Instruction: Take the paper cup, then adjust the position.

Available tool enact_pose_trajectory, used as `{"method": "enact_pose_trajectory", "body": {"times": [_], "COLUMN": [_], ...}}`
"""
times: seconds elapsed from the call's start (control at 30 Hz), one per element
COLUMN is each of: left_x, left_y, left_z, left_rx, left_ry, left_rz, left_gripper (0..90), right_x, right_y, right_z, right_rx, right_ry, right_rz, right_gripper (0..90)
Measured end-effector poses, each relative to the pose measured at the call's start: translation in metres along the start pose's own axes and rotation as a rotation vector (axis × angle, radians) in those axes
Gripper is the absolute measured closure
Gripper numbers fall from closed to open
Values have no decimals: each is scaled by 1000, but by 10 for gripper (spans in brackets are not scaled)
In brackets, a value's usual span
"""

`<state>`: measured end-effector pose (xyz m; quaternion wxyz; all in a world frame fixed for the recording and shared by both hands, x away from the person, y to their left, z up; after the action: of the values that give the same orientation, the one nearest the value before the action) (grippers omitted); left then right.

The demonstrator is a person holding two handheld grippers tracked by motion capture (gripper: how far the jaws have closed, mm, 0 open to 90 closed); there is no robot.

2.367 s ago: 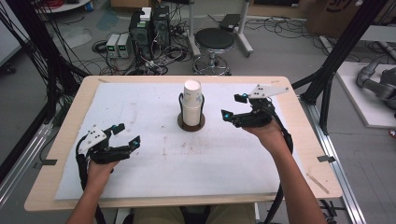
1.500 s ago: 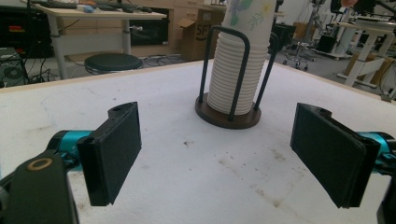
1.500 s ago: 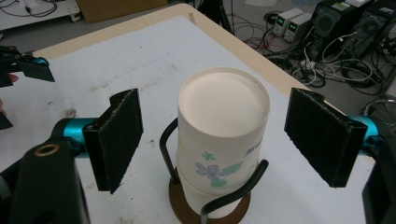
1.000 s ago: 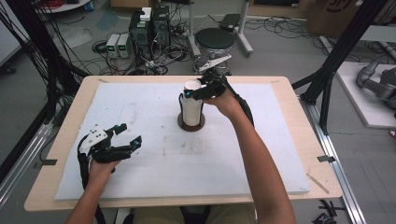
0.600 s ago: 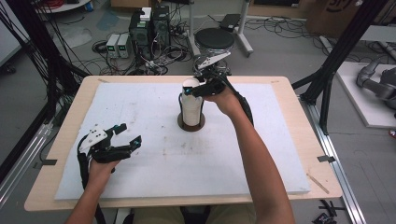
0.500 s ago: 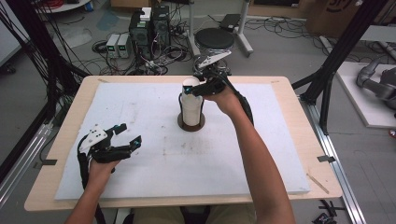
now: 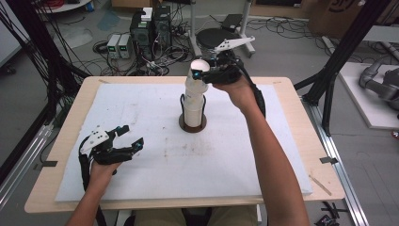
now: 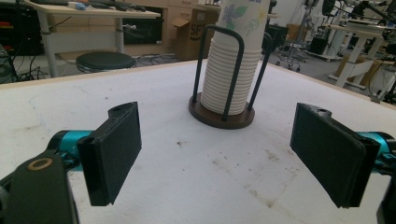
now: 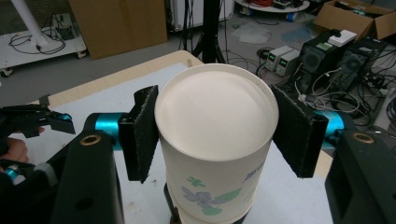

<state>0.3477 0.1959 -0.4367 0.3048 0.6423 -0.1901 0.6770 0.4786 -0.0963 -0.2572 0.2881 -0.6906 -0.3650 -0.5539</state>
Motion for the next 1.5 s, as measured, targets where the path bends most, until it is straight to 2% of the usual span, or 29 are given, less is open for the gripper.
{"method": "enact_pose_trajectory", "body": {"times": [0.1, 0.13, 0.17, 0.2, 0.23, 0.27, 0.3, 0.33, 0.37, 0.4, 0.43, 0.47, 0.5, 0.53, 0.57, 0.6, 0.67, 0.73, 0.77, 0.87, 1.0, 1.17, 1.37, 1.5], "left_x": [0, 0, 0, 0, 0, -1, -1, -1, -1, -1, -1, 0, 0, 1, 1, 2, 4, 4, 4, 3, 5, 3, 3, 3], "left_y": [1, 1, 1, 2, 2, 2, 3, 3, 3, 4, 4, 5, 5, 7, 7, 8, 9, 12, 12, 18, 23, 27, 34, 40], "left_z": [1, 1, 1, 2, 2, 2, 3, 3, 3, 4, 4, 4, 4, 4, 4, 4, 4, 7, 7, 8, 9, 10, 13, 16], "left_rx": [-1, -3, -4, -9, -9, -13, -13, -21, -21, -23, -24, -36, -36, -42, -42, -45, -48, -57, -57, -87, -89, -107, -132, -162], "left_ry": [1, 2, 4, 4, 4, 4, 2, 0, 0, 4, 5, 8, 8, 18, 18, 23, 27, 25, 25, 12, 16, 1, -2, -10], "left_rz": [-1, -2, -1, -3, -3, -5, -6, -15, -15, -16, -16, -20, -20, -23, -23, -25, -25, -30, -30, -24, -13, 9, 16, 26], "left_gripper": [164, 164, 164, 164, 164, 164, 164, 158, 154, 153, 153, 148, 148, 148, 147, 143, 142, 143, 143, 145, 146, 146, 146, 146], "right_x": [4, 7, 7, 10, 10, 11, 11, 9, 9, 7, 7, 0, 0, -8, -8, -19, -24, -43, -43, -66, -79, -83, -90, -92], "right_y": [2, 3, 3, 3, 3, 4, 4, 4, 4, 3, 3, 1, 1, -2, -2, -6, -8, -15, -15, -23, -24, -26, -29, -34], "right_z": [-9, -19, -19, -29, -29, -40, -40, -50, -50, -59, -59, -71, -71, -80, -80, -88, -91, -98, -98, -102, -102, -103, -103, -100], "right_rx": [-4, -12, -12, -17, -17, -25, -25, -31, -31, -33, -33, -35, -35, -33, -33, -29, -26, -12, -12, 13, 30, 38, 46, 58], "right_ry": [16, 29, 29, 40, 40, 46, 46, 43, 43, 39, 39, 36, 36, 27, 27, 13, 7, -4, -4, -26, -49, -42, -41, -37], "right_rz": [3, -1, -1, -4, -4, -13, -13, -20, -20, -21, -21, -26, -26, -23, -23, -28, -23, -17, -17, -13, 9, 8, 19, 15], "right_gripper": [375, 375, 375, 376, 376, 376, 376, 377, 377, 377, 377, 377, 377, 377, 377, 377, 377, 377, 377, 377, 376, 376, 375, 376]}}
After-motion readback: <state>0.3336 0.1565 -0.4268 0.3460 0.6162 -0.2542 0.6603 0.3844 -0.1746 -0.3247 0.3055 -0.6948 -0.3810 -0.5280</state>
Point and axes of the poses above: each handheld gripper's, and its own axes: z roughly forward along the jaws, x roughly out of its top, y roughly to its right, the point moved 6 cm from there along z, roughly forward along the jaws, and after that the axes turned 14 degrees about y, right-handed, at the moved point
